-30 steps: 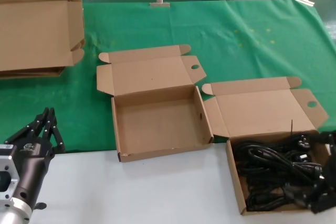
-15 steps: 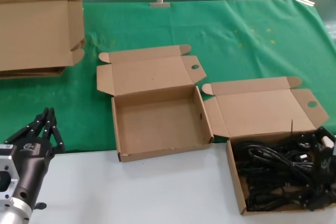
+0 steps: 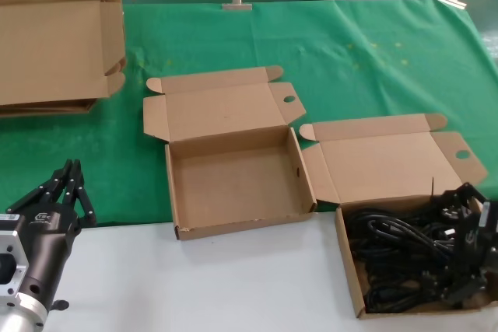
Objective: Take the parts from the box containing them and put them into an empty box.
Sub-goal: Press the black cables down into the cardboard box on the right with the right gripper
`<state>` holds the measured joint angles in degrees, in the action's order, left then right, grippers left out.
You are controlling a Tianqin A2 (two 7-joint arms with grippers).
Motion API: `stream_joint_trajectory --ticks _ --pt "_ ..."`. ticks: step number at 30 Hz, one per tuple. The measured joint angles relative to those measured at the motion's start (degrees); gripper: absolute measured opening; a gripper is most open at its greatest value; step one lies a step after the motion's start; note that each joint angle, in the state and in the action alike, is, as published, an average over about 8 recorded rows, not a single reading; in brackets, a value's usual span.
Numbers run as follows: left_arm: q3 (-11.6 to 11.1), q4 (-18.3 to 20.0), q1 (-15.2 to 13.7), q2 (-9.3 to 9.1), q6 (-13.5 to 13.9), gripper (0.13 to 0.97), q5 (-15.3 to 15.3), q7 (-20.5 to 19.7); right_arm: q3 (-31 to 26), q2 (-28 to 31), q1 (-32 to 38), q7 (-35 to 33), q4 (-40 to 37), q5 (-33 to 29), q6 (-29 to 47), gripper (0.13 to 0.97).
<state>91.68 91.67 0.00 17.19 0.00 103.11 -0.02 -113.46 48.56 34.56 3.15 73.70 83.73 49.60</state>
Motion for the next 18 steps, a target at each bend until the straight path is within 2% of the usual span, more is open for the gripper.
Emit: stream_joint_trajectory --ticks 9,18 --pt "0.0 0.0 0.0 0.0 0.0 0.172 0.0 0.0 0.44 -1.37 0.02 -1.87 -1.66 -0.92 -0.21 0.937" --pt "0.0 0.0 0.0 0.0 0.0 0.172 0.0 0.0 0.77 -2.82 0.88 -3.35 -3.78 -1.65 -0.62 0.842"
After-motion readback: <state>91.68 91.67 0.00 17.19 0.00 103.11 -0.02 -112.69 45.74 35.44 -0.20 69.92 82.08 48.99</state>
